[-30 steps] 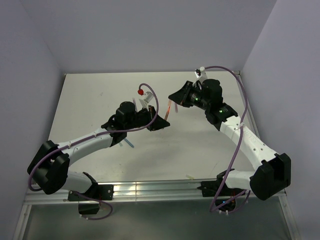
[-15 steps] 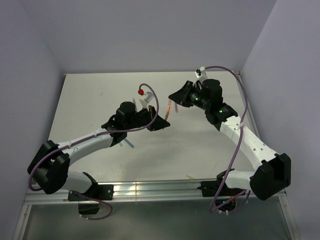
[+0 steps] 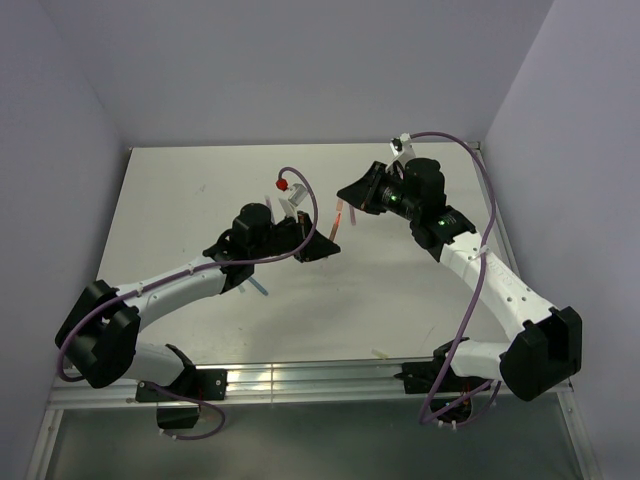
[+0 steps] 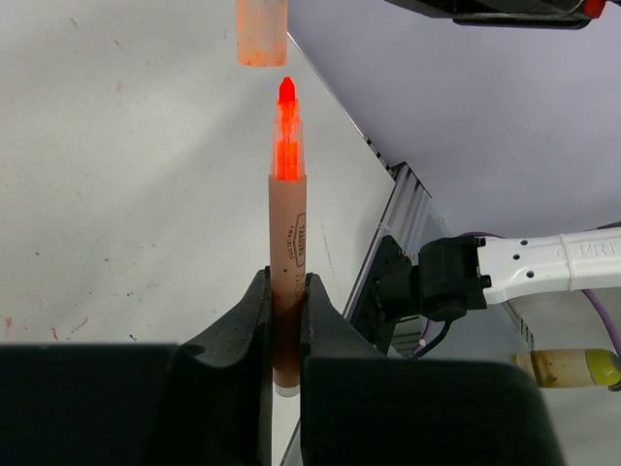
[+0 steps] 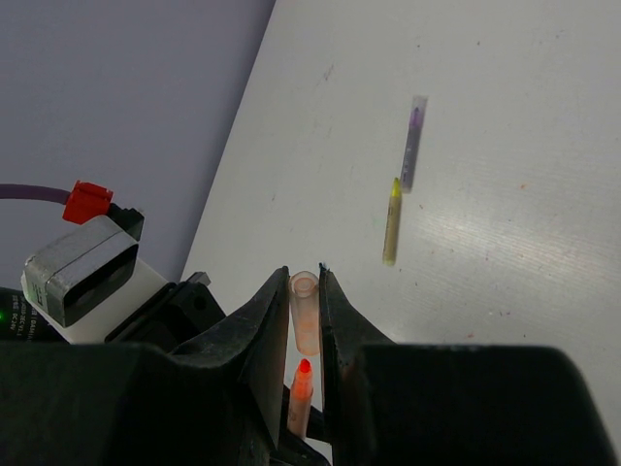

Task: Insert the pens into the pen caps
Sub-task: Insert the pen cap onto the pen.

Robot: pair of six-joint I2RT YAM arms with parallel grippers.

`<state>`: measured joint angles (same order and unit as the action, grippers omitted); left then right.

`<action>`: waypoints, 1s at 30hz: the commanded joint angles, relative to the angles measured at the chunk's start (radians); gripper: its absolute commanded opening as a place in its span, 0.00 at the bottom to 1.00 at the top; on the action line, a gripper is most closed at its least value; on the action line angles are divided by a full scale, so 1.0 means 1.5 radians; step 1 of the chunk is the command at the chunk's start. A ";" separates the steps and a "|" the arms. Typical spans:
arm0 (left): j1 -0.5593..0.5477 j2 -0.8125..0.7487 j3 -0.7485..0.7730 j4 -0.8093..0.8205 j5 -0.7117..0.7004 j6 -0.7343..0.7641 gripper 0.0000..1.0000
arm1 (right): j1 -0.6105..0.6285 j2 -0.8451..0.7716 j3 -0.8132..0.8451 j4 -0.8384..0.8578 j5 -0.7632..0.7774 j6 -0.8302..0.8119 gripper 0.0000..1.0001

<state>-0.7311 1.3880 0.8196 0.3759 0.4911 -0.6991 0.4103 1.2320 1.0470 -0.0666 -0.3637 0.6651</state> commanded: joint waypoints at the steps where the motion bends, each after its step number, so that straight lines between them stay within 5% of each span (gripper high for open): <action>1: -0.004 -0.003 0.010 0.022 -0.008 0.008 0.00 | 0.003 -0.025 0.016 0.026 -0.003 0.005 0.00; 30: -0.003 -0.022 0.012 0.014 -0.030 0.021 0.00 | 0.008 -0.015 0.000 0.029 -0.013 0.007 0.00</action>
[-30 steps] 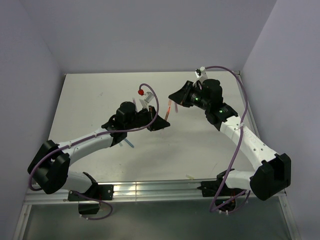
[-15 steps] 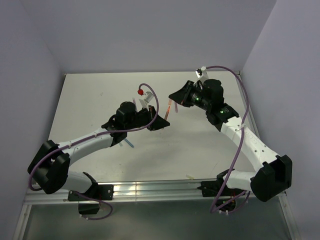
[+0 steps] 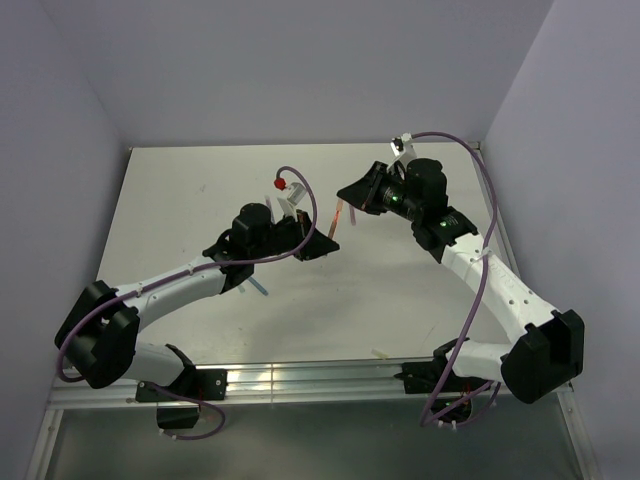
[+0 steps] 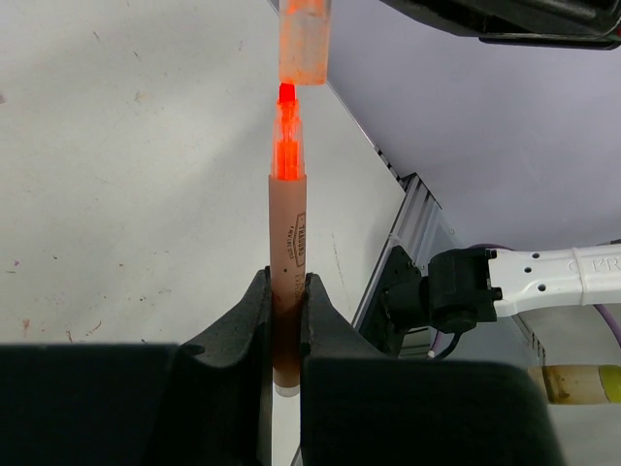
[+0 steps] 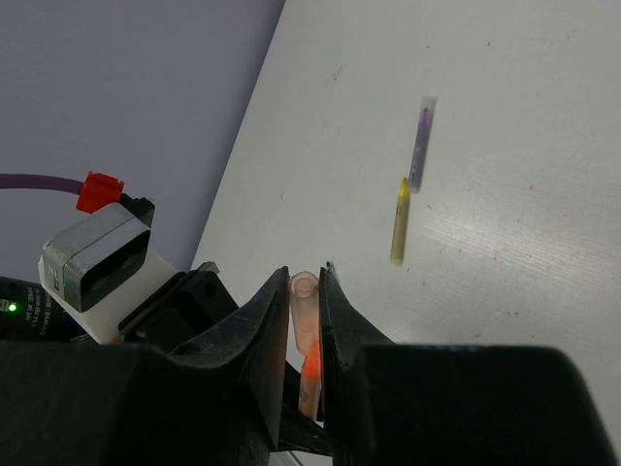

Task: Insert the pens into the pen caps
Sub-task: Insert the pen cap onto the pen.

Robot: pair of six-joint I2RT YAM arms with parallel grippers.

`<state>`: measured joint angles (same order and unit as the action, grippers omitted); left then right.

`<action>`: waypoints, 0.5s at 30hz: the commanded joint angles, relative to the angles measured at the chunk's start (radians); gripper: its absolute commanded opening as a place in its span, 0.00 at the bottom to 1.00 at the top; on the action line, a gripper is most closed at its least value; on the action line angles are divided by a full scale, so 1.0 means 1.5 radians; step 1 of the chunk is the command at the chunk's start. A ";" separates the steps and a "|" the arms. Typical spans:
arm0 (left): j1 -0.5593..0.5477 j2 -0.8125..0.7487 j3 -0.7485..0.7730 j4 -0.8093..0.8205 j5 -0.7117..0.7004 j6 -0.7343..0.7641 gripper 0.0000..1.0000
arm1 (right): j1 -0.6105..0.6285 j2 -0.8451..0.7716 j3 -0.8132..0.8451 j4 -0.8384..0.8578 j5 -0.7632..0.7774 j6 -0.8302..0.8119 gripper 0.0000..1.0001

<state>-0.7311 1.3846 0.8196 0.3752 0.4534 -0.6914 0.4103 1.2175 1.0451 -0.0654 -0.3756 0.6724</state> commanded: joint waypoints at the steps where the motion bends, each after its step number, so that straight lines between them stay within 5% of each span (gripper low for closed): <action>1: -0.002 -0.022 0.012 0.015 -0.006 0.015 0.00 | 0.008 -0.006 0.003 0.028 -0.007 0.001 0.00; 15: -0.001 -0.028 0.016 0.018 -0.018 0.018 0.00 | 0.019 0.011 0.007 0.028 -0.005 0.004 0.00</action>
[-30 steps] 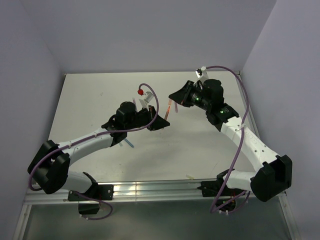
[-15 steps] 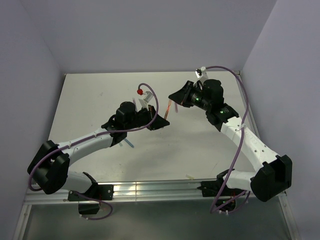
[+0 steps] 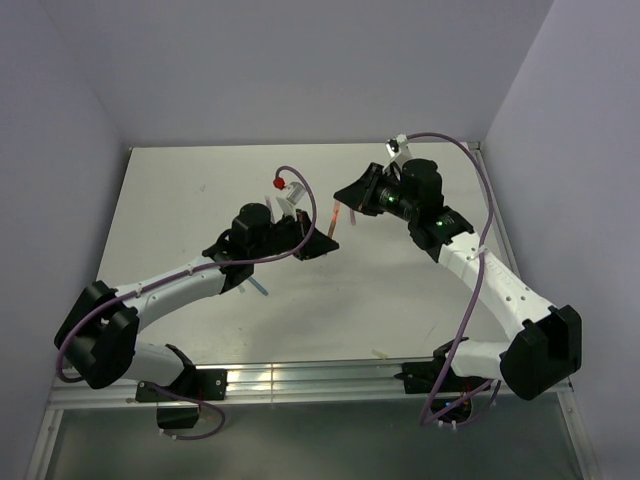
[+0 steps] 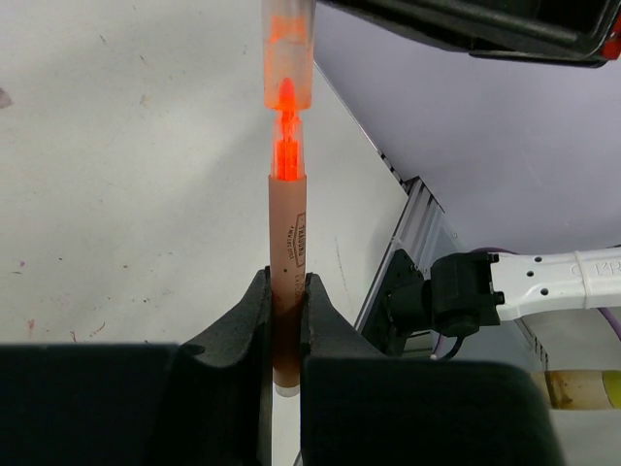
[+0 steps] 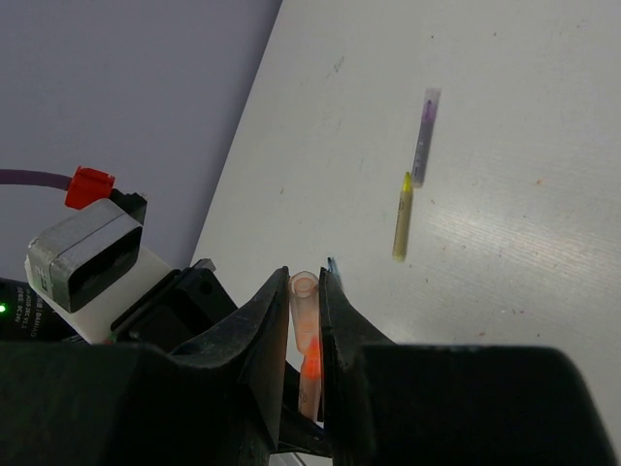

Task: Insert the pens into the pen caps
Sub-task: Insert the pen cap onto the pen.

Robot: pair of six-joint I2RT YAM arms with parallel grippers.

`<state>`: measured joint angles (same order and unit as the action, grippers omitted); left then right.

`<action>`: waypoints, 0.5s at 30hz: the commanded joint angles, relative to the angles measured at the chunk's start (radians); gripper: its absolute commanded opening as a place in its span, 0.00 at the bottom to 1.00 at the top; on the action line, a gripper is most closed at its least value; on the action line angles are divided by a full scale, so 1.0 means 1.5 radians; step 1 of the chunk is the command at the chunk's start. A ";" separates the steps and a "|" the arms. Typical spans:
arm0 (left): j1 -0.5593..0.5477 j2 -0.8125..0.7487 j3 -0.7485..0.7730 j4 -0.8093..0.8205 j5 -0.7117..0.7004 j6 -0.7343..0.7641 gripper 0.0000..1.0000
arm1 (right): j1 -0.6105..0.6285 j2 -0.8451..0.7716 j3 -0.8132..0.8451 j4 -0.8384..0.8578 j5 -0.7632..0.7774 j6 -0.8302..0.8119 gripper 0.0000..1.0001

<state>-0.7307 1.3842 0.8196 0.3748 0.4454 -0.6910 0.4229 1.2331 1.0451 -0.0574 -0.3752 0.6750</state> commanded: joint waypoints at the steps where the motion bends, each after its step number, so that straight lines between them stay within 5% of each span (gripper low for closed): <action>1: -0.002 -0.033 0.016 0.019 -0.015 0.018 0.00 | 0.012 0.001 0.008 0.023 -0.006 0.002 0.00; 15: 0.021 -0.040 -0.011 0.122 -0.091 -0.001 0.00 | 0.054 0.018 -0.010 0.059 -0.035 0.038 0.00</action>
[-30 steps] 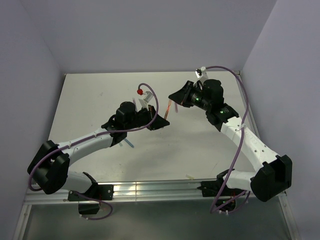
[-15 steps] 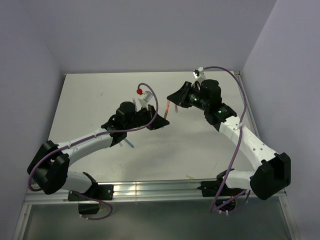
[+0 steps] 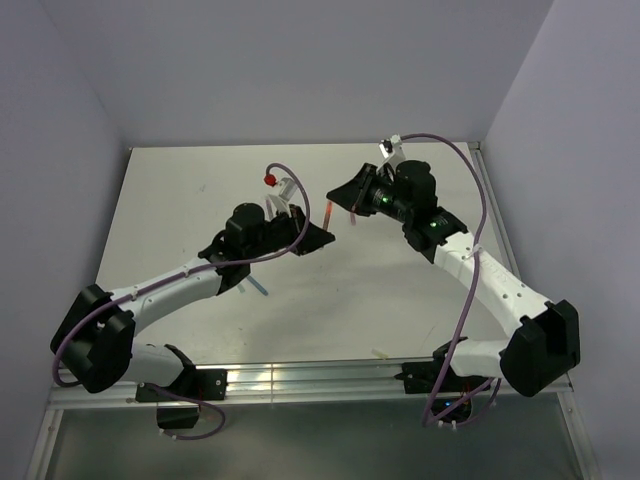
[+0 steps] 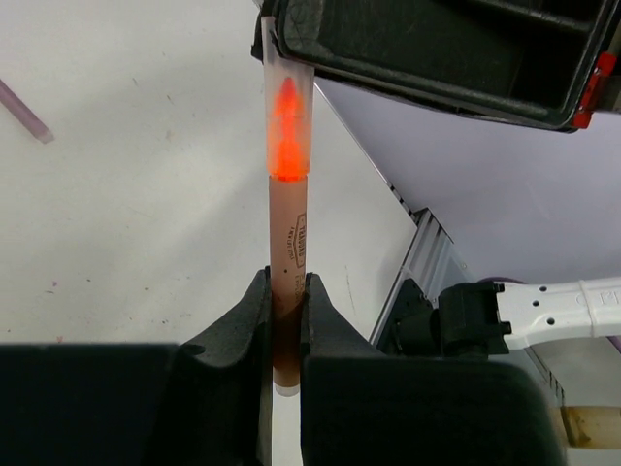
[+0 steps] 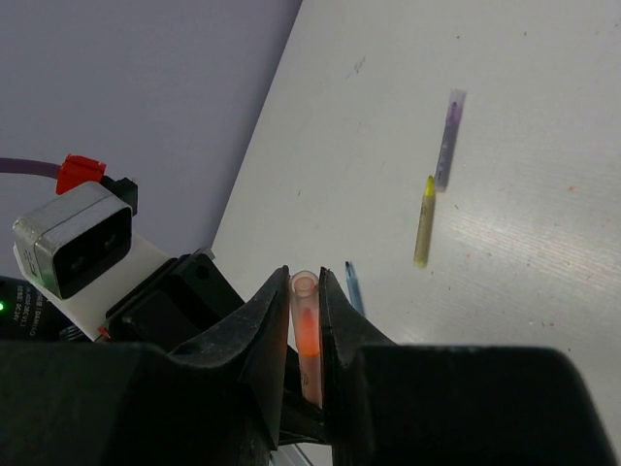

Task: Insert the pens into the pen caps
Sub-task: Insert the pen cap onto the pen.

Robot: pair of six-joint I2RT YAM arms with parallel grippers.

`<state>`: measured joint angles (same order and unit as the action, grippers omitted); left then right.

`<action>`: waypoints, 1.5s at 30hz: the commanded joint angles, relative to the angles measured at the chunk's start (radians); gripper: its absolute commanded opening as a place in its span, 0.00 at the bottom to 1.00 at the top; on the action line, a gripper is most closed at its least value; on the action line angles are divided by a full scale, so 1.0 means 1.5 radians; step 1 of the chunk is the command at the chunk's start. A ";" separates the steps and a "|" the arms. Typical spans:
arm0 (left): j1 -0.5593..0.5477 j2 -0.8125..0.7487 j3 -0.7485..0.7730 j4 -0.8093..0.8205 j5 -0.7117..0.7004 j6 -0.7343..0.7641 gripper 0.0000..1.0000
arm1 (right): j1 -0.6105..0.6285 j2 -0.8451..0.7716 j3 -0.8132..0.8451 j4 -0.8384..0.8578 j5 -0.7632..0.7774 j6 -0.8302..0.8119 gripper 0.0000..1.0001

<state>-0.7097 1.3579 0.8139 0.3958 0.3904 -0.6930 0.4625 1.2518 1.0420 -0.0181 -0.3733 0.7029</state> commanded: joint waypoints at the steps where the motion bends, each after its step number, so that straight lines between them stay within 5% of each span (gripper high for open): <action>1: 0.007 -0.026 -0.011 0.118 -0.064 0.000 0.00 | 0.034 0.009 -0.010 0.031 -0.037 0.019 0.00; 7: 0.010 -0.029 0.026 0.091 -0.130 0.046 0.00 | 0.097 0.008 -0.032 0.019 -0.019 -0.001 0.00; 19: 0.114 -0.050 0.047 0.147 -0.093 0.036 0.00 | 0.161 0.000 -0.064 -0.056 0.023 -0.082 0.00; 35: 0.129 -0.015 0.140 0.191 -0.080 0.084 0.00 | 0.215 0.012 -0.050 -0.101 0.044 -0.101 0.00; 45: 0.108 -0.043 0.075 0.251 -0.016 0.101 0.00 | 0.211 0.013 0.109 -0.177 0.172 -0.128 0.00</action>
<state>-0.5823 1.3487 0.8734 0.4564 0.5278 -0.5602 0.6914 1.2602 1.1572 0.0158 0.0460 0.5186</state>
